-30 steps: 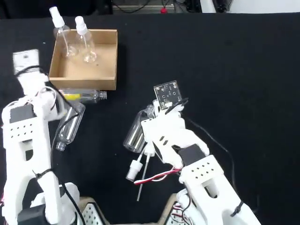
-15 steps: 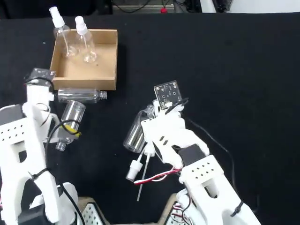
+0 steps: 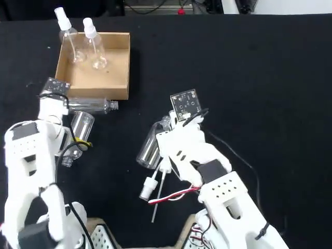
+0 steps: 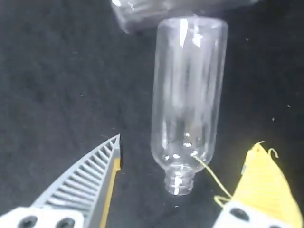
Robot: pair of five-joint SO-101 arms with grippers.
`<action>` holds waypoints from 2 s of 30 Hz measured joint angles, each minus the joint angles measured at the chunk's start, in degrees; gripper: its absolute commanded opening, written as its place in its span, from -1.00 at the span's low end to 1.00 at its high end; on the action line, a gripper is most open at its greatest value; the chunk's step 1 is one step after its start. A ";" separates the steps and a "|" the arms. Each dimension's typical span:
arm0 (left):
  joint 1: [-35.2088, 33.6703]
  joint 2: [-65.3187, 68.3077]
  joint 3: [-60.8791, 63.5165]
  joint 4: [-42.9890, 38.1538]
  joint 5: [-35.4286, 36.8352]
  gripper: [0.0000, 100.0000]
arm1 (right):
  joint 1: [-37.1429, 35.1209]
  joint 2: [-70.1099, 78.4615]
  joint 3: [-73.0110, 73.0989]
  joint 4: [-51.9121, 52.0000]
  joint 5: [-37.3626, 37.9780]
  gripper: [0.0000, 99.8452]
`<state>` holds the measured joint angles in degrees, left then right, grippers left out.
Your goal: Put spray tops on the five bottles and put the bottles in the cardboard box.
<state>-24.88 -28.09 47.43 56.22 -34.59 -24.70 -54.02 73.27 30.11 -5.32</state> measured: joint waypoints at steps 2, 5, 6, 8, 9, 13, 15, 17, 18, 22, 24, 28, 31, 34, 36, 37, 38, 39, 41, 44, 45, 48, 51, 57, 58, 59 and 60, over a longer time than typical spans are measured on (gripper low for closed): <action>0.09 4.13 -0.88 0.00 0.62 -0.21 | 0.00 0.00 0.00 0.00 0.00 -0.64; 0.09 9.05 -3.43 0.00 0.79 -0.21 | 0.00 0.00 0.00 0.00 0.00 -0.64; 0.09 10.29 -4.31 0.00 0.88 -0.21 | 0.00 0.00 0.00 0.00 0.00 -0.64; 0.09 12.22 -5.54 0.00 0.97 -0.21 | 0.00 0.00 0.00 0.00 0.00 -0.64; 0.09 13.01 -5.98 -0.09 0.97 -0.21 | 0.00 0.00 0.00 0.00 0.00 -0.64; 0.09 15.91 -7.12 -0.09 0.97 -0.21 | 0.00 0.00 0.00 0.00 0.00 -0.64; 0.09 17.05 -7.12 -0.09 0.97 -0.21 | 0.00 0.00 0.00 0.00 0.00 -0.64; 0.09 17.58 -7.12 -0.09 0.97 -0.21 | 0.00 0.00 0.00 0.00 0.00 -0.64; 0.09 18.02 -7.12 -0.09 0.97 -0.21 | 0.00 0.00 0.00 0.00 0.00 -0.64; 0.09 18.73 -7.12 -0.09 0.97 -0.21 | 0.00 0.00 0.00 0.00 0.00 -0.64; 0.09 18.73 -7.12 0.00 0.97 -0.21 | 0.00 0.00 0.00 0.00 0.00 -0.64; 0.09 18.73 -7.82 3.96 0.97 -0.29 | 0.00 0.00 0.00 0.00 0.00 -0.64; 0.88 18.73 -8.79 5.89 0.97 -0.51 | 0.00 0.00 0.00 0.00 0.00 -0.64; 2.11 18.73 -9.85 6.24 0.97 -0.62 | 0.00 0.00 0.00 0.00 0.00 -0.64; 2.55 18.73 -10.20 6.24 0.97 -0.60 | 0.00 0.00 0.00 0.00 0.00 -0.64; 2.73 18.73 -10.29 6.24 0.97 -0.59 | 0.00 0.00 0.00 0.00 0.00 -0.64; 2.90 18.81 -10.29 6.33 0.97 -0.57 | 0.00 0.00 0.00 0.00 0.00 -0.64; 3.08 18.81 -10.29 6.33 0.97 -0.56 | 0.00 0.00 0.00 0.00 0.00 -0.64; 3.08 18.81 -10.29 6.51 0.79 -0.56 | 0.00 0.00 0.00 0.00 0.00 -0.64; 3.60 18.81 -10.37 7.82 -2.99 -0.56 | 0.00 0.00 0.00 0.00 0.00 -0.64; 3.60 18.81 -10.64 9.49 -4.75 -0.56 | 0.00 0.00 0.00 0.00 0.00 -0.64; 3.60 18.55 -12.92 16.62 -11.43 -0.56 | 0.00 0.00 0.00 0.00 0.00 -0.64; 3.60 16.09 -14.95 24.62 -19.34 -0.56 | 0.00 0.00 0.00 0.00 0.00 -0.64; 5.54 13.71 -14.68 29.98 -33.58 -0.56 | 0.00 0.00 0.00 0.00 0.00 -0.64; 5.54 13.71 -14.07 29.10 -33.93 -0.54 | 0.00 0.00 0.00 0.00 0.00 -0.64; 5.54 13.71 -13.54 27.96 -33.85 -0.51 | 0.00 0.00 0.00 0.00 0.00 -0.64; 5.54 13.71 -13.19 27.08 -33.23 -0.48 | 0.00 0.00 0.00 0.00 0.00 -0.64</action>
<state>-19.34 -14.37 34.24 83.30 -67.82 -24.70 -54.02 73.27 30.11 -5.32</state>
